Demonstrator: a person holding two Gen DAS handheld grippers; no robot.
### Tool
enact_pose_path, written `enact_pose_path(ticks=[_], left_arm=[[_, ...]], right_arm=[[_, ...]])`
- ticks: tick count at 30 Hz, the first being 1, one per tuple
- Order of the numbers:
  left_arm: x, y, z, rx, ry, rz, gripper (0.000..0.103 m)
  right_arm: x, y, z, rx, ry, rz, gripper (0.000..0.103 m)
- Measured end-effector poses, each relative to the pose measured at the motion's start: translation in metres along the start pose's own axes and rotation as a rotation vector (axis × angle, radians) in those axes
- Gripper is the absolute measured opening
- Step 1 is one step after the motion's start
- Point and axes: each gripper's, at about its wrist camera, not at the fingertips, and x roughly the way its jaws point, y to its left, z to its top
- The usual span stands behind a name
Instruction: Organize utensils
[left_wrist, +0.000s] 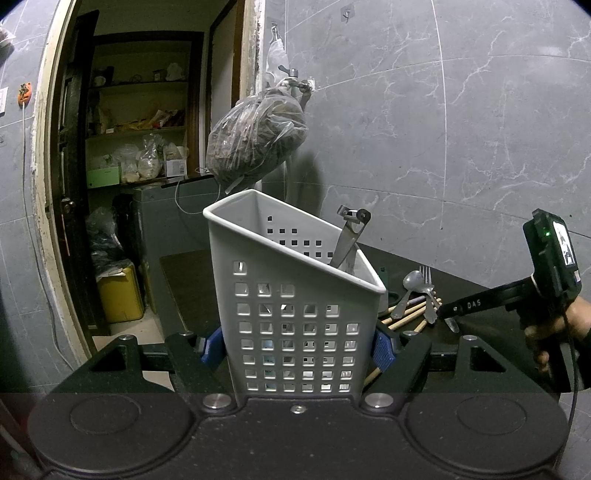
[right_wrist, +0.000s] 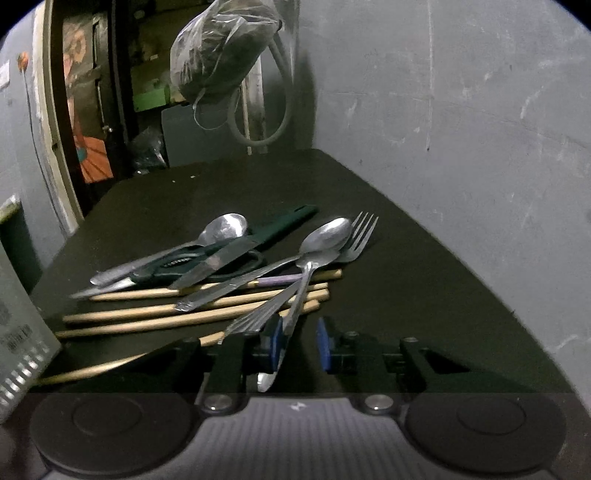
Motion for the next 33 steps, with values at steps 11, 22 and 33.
enact_pose_path(ticks=[11, 22, 33], left_arm=[[0.0, 0.0, 0.001, -0.002, 0.0, 0.0, 0.076], [0.0, 0.0, 0.001, -0.002, 0.0, 0.0, 0.076], [0.0, 0.0, 0.0, 0.0, 0.001, 0.0, 0.076]], right_arm=[[-0.001, -0.01, -0.004, 0.004, 0.0, -0.082, 0.012], [-0.035, -0.049, -0.028, 0.117, -0.01, -0.228, 0.012], [-0.072, 0.018, -0.055, 0.116, 0.038, 0.11, 0.024]])
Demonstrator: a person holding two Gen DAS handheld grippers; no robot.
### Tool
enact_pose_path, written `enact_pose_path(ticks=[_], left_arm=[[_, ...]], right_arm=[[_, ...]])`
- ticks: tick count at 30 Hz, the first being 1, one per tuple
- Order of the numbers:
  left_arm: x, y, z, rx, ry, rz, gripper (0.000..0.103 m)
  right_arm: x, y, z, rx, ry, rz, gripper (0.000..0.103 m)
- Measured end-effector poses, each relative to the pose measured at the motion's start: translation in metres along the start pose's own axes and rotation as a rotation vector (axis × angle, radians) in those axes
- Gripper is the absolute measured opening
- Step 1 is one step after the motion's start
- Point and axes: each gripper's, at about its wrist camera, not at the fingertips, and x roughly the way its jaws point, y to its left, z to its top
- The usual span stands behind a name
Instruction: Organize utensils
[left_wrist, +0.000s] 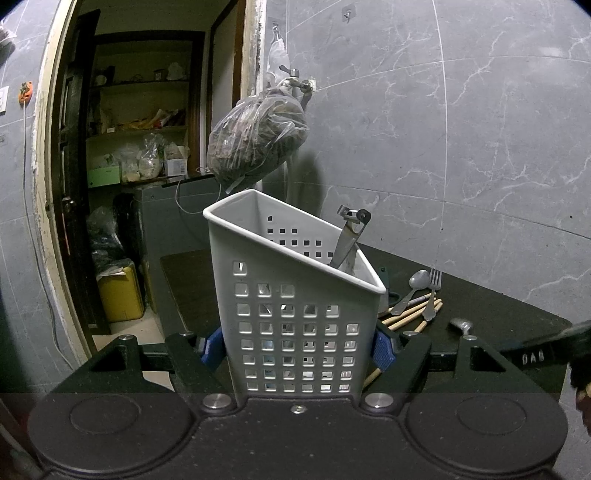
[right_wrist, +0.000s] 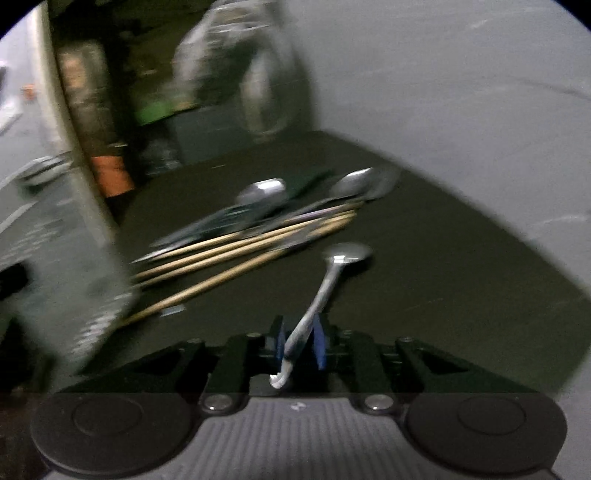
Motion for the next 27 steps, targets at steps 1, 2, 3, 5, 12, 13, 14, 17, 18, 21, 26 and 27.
enact_pose_path(ticks=[1, 2, 3, 5, 12, 13, 14, 17, 18, 21, 26, 27], left_arm=[[0.0, 0.0, 0.0, -0.001, 0.0, -0.001, 0.076], [0.0, 0.0, 0.0, -0.001, 0.0, -0.001, 0.076], [0.0, 0.0, 0.0, 0.0, 0.0, -0.001, 0.076], [0.0, 0.0, -0.001, -0.001, 0.0, -0.003, 0.076], [0.001, 0.002, -0.001, -0.003, -0.002, -0.005, 0.076], [0.001, 0.002, -0.001, -0.003, -0.002, -0.004, 0.076], [0.001, 0.002, -0.001, -0.002, -0.002, -0.004, 0.076], [0.001, 0.002, -0.001, -0.002, -0.002, -0.004, 0.076], [0.001, 0.002, -0.001, -0.002, -0.002, -0.004, 0.076], [0.001, 0.002, -0.001, -0.003, -0.002, -0.004, 0.076], [0.001, 0.002, -0.001, -0.002, -0.002, -0.004, 0.076], [0.001, 0.002, -0.001, -0.002, -0.002, -0.004, 0.076]], right_arm=[[0.0, 0.007, -0.002, -0.001, 0.011, 0.049, 0.03], [0.0, 0.014, -0.002, -0.001, 0.019, 0.098, 0.034], [-0.001, 0.019, -0.001, -0.001, 0.017, 0.137, 0.039], [-0.004, 0.023, 0.001, -0.003, -0.009, 0.147, 0.045], [0.007, -0.006, 0.005, 0.137, -0.048, 0.05, 0.047], [0.008, -0.008, 0.006, 0.151, -0.055, 0.051, 0.047], [0.01, -0.008, 0.007, 0.16, -0.061, 0.052, 0.047], [0.02, -0.004, 0.012, 0.14, -0.063, 0.046, 0.047], [0.024, -0.002, 0.013, 0.127, -0.063, 0.041, 0.046], [0.031, 0.005, 0.017, 0.073, -0.054, 0.0, 0.036], [0.037, 0.015, 0.023, 0.008, -0.036, -0.02, 0.019], [0.039, 0.018, 0.023, -0.014, -0.032, -0.025, 0.017]])
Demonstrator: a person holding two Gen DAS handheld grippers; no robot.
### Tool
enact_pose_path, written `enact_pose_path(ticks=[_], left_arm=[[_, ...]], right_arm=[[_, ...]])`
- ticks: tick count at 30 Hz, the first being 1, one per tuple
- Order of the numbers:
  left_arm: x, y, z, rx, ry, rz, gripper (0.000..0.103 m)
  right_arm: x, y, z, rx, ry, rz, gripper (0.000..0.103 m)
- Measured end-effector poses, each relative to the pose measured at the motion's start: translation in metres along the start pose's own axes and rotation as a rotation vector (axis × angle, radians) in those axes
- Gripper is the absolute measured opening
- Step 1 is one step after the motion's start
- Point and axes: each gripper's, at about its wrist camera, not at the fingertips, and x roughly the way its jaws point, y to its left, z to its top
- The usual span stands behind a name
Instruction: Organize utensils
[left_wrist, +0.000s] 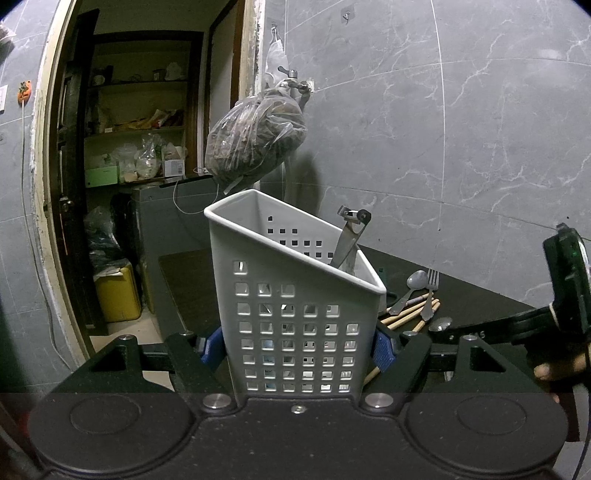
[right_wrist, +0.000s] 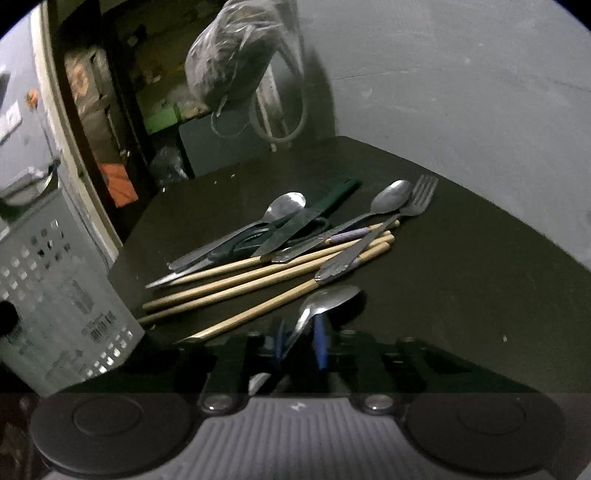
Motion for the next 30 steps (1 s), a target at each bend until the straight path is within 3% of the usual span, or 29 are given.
enact_pose_path(ticks=[8, 11, 21, 27, 30], left_arm=[[0.001, 0.0, 0.0, -0.004, -0.001, 0.001, 0.076], [0.0, 0.0, 0.0, -0.007, -0.002, 0.0, 0.076], [0.0, 0.0, 0.0, -0.011, 0.003, 0.001, 0.076], [-0.001, 0.001, 0.0, -0.011, 0.003, 0.001, 0.076], [0.0, 0.001, 0.0, -0.012, 0.004, 0.002, 0.076]], right_arm=[[0.01, 0.039, 0.001, -0.305, 0.03, -0.11, 0.003], [0.012, 0.045, 0.003, -0.336, 0.044, -0.116, 0.003], [0.015, 0.025, 0.011, -0.244, 0.026, -0.07, 0.004], [-0.003, -0.012, 0.013, -0.017, -0.043, 0.058, 0.002], [-0.004, -0.028, 0.011, 0.065, -0.043, 0.076, 0.002]])
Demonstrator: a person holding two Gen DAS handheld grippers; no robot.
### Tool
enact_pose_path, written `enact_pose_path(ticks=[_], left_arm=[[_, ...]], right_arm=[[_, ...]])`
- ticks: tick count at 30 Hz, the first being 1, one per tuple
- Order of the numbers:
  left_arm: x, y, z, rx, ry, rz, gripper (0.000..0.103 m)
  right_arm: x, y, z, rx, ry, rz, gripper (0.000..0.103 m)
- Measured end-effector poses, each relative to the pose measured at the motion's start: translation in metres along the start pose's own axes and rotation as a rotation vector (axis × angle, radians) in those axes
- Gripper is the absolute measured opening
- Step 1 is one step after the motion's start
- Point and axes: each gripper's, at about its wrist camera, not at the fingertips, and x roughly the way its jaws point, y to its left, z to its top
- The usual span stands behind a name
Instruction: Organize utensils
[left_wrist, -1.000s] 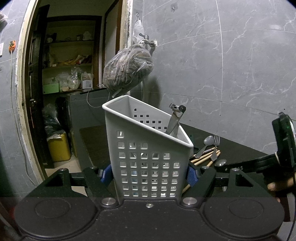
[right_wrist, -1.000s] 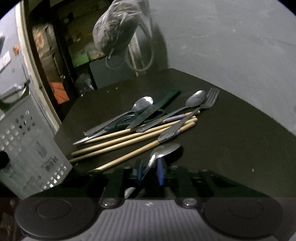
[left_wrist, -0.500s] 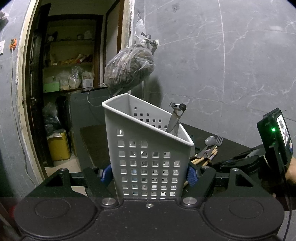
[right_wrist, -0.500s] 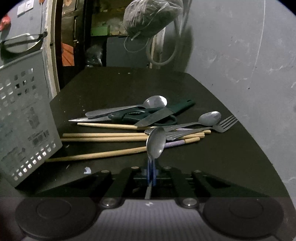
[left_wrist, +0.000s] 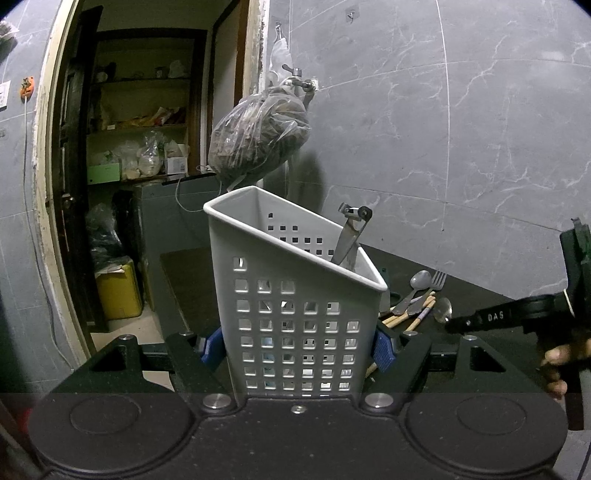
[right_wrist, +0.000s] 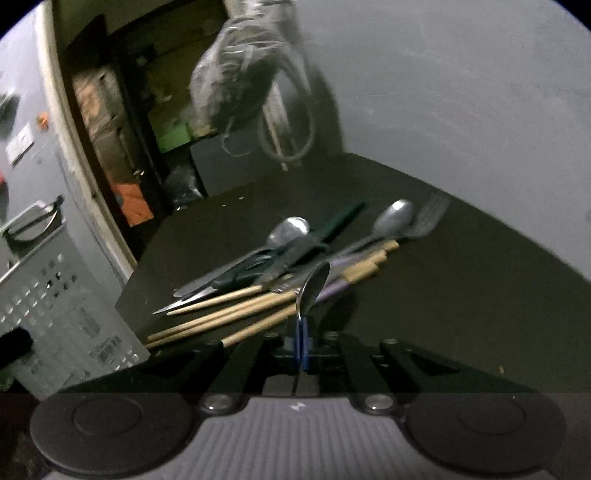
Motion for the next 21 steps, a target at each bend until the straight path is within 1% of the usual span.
enact_pose_path(ticks=[4, 11, 17, 20, 21], left_arm=[[0.0, 0.0, 0.0, -0.001, 0.0, 0.001, 0.076], [0.0, -0.001, 0.0, -0.001, 0.0, 0.0, 0.076], [0.001, 0.0, 0.0, -0.001, 0.0, 0.002, 0.076], [0.001, 0.0, 0.0, 0.0, 0.0, 0.002, 0.076], [0.001, 0.0, 0.0, 0.0, 0.0, 0.002, 0.076]], right_arm=[[0.005, -0.009, -0.002, 0.018, 0.029, -0.014, 0.002], [0.012, 0.003, -0.001, -0.05, 0.049, -0.045, 0.004], [0.017, 0.012, 0.002, -0.113, 0.069, -0.05, 0.008], [0.02, 0.019, 0.002, -0.165, 0.073, -0.055, 0.006], [0.021, 0.022, 0.001, -0.186, 0.07, -0.062, 0.003]])
